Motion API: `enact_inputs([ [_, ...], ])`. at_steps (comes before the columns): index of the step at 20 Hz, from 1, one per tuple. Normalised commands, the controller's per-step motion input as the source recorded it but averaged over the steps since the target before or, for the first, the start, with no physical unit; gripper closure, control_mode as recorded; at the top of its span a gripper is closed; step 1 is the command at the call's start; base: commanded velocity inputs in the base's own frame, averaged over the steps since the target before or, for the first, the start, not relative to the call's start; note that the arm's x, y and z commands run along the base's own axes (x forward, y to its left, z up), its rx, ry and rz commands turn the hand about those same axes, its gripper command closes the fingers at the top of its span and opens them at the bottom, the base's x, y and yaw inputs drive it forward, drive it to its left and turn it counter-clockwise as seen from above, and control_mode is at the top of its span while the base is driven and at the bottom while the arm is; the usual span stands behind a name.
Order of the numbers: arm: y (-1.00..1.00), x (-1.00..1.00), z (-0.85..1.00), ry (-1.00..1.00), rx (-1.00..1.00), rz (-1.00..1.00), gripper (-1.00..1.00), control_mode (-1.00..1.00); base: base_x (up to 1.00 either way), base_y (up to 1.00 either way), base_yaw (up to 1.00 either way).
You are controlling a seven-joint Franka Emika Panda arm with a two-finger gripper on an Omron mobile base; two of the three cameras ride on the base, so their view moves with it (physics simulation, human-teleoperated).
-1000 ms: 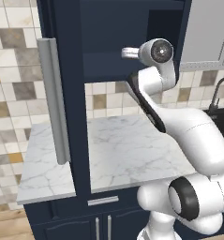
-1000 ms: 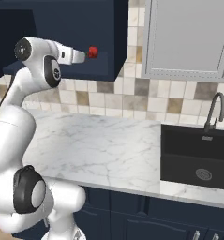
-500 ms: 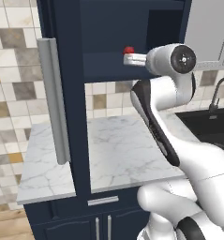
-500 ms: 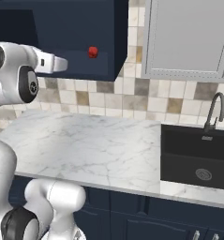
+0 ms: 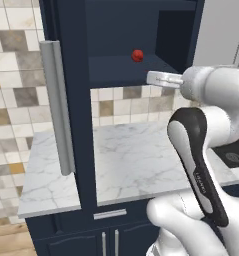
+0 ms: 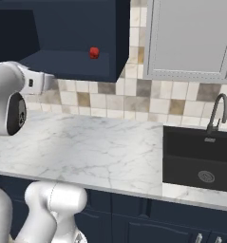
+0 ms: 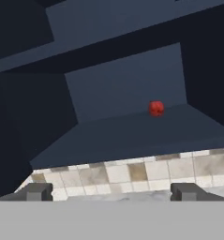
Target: Pick the bell pepper from the counter and place it in the cabinet. Then close the cabinet.
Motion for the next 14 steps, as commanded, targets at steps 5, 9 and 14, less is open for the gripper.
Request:
enact_inputs([
  [5,0.32,-1.0,0.0,-0.11,0.0,0.1,-1.0,-1.0,0.0,0.0,0.0],
  [9,0.38,-1.0,0.0,-0.02,0.0,0.08,-1.0,-1.0,0.0,0.0,0.0],
  [14,0.37,-1.0,0.08,0.02,-0.01,0.04,-1.0,-1.0,0.0,0.0,0.0],
])
